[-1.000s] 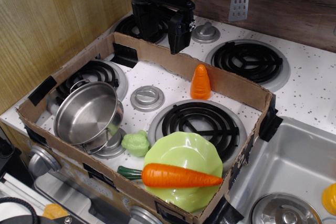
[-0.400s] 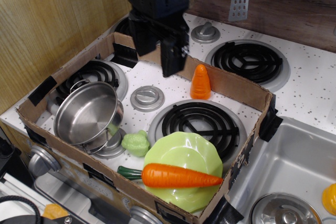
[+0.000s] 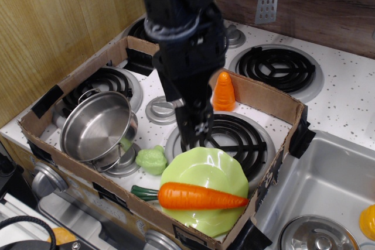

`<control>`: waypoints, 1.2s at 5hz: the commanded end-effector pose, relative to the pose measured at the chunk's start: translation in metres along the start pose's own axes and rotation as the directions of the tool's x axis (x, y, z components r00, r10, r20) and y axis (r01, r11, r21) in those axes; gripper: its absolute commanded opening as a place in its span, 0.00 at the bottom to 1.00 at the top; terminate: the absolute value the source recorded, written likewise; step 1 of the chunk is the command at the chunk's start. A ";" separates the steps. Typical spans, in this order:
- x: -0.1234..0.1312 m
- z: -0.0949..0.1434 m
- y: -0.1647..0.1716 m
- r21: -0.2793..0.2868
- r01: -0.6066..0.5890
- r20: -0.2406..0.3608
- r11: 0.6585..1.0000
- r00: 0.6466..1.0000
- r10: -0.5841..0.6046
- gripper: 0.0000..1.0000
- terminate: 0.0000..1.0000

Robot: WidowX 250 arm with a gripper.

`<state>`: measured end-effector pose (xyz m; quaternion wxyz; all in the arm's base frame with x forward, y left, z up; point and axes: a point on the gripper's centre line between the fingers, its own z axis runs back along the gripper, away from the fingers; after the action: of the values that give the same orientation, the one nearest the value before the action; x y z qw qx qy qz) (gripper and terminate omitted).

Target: Take carrot off plate

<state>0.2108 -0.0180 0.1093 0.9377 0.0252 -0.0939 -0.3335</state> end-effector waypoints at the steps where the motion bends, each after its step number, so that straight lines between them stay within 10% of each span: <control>1: -0.011 -0.019 -0.003 0.073 0.201 0.099 0.977 0.973 -0.207 1.00 0.00; 2: -0.015 -0.035 -0.008 0.156 0.202 0.106 0.967 0.970 -0.219 1.00 0.00; 6: -0.024 -0.068 -0.032 0.115 0.171 0.097 0.978 0.978 -0.183 1.00 0.00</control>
<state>0.1844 -0.0362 0.0349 0.8962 0.0636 -0.1537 -0.4113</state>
